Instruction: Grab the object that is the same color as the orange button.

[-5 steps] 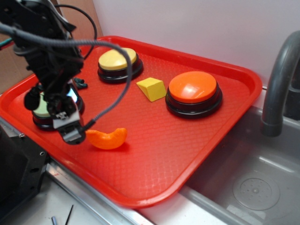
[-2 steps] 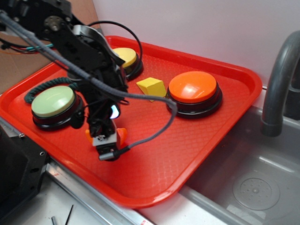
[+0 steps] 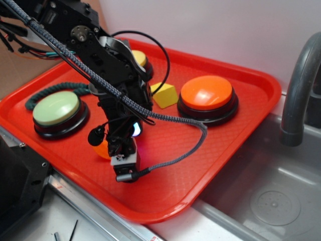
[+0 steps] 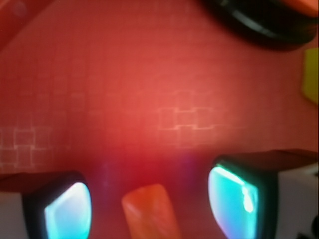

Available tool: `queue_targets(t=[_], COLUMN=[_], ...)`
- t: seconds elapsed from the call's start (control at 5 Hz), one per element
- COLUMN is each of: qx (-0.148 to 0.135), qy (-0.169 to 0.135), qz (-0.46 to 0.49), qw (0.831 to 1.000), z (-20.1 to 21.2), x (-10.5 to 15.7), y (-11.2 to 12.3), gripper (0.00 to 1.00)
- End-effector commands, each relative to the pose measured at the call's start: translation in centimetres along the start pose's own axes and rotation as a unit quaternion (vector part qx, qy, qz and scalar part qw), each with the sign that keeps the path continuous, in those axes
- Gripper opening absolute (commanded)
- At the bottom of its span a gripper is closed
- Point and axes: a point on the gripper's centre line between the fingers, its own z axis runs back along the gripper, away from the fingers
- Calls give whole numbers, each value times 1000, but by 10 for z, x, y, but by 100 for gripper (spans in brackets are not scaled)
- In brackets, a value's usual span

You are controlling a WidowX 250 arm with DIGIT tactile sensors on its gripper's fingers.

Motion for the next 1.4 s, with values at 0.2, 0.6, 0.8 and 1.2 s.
queue_targets(t=[0.2, 0.6, 0.8, 1.2], qx=[13, -3, -5, -8], qy=[-19, -10, -4, 0], qz=[15, 15, 18, 26], qw=[1000, 1000, 1000, 1000], z=[6, -7, -8, -8], x=[-13, -11, -8, -7], y=[0, 0, -1, -1], gripper=[100, 100, 51, 0])
